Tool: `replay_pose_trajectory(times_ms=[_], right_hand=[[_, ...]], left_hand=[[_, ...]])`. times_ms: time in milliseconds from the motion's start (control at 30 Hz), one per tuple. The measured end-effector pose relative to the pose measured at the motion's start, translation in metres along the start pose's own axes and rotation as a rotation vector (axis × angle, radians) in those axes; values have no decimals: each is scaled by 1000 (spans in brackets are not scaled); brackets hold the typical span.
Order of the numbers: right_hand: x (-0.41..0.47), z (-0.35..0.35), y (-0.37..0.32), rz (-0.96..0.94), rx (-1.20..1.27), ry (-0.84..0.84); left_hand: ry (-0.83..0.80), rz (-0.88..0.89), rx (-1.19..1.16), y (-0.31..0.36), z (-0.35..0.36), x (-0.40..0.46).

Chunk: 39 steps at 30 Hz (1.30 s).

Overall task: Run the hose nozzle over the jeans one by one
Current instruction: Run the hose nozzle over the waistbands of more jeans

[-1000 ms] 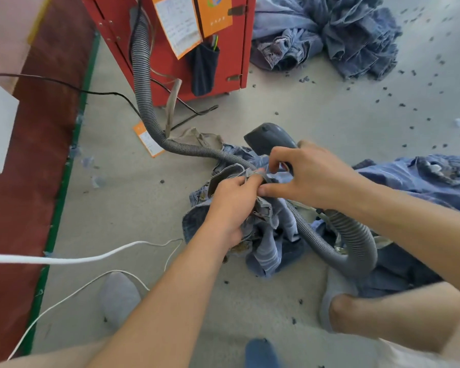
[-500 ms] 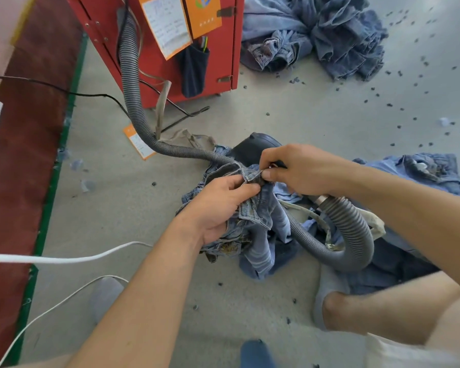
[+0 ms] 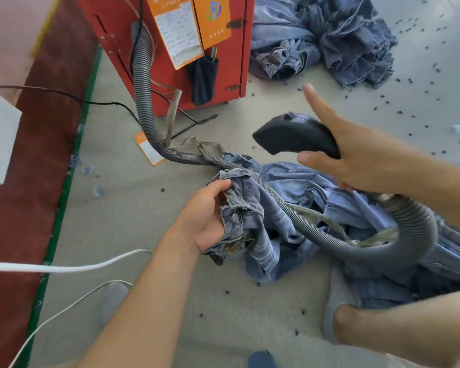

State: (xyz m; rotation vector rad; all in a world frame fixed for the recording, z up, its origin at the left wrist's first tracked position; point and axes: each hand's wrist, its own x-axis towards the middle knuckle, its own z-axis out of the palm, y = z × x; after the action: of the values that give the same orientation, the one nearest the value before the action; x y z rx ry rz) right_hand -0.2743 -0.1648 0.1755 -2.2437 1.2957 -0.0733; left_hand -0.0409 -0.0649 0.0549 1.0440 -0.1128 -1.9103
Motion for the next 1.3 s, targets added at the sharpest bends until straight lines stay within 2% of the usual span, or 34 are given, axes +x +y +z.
replay_pose_trajectory(times_ms=[67, 167, 233, 467, 567, 667, 767, 833, 933, 1033, 1133, 1300], right_hand=[[-7, -8, 1, 36, -41, -87], [-17, -2, -14, -8, -5, -333], [-13, 11, -22, -39, -51, -379], [-2, 25, -19, 11, 18, -136], [-8, 9, -19, 78, 78, -207], [-8, 15, -26, 73, 42, -285], [4, 34, -34, 49, -88, -152], [12, 33, -33, 106, -184, -27], [8, 14, -24, 145, -94, -1], [-5, 4, -20, 113, 0, -77], [-8, 4, -19, 86, -27, -105], [-10, 11, -16, 59, -54, -156]], left_hand=[[-12, -1, -38, 1, -1, 0], [-66, 5, -88, -2, 0, 2], [-82, 16, -96, -4, 0, 5], [-54, 75, -82, 1, 1, 6], [-15, 83, -82, -2, 4, 6], [-48, 83, -108, -4, 1, 7], [-136, 61, -216, -8, -3, 5], [-159, 51, -219, -9, -2, 3], [-164, 90, -230, -6, 4, 0], [-105, 112, -176, -1, 3, 2], [47, 112, -84, -1, -4, 4], [221, 137, 365, -5, -8, -1]])
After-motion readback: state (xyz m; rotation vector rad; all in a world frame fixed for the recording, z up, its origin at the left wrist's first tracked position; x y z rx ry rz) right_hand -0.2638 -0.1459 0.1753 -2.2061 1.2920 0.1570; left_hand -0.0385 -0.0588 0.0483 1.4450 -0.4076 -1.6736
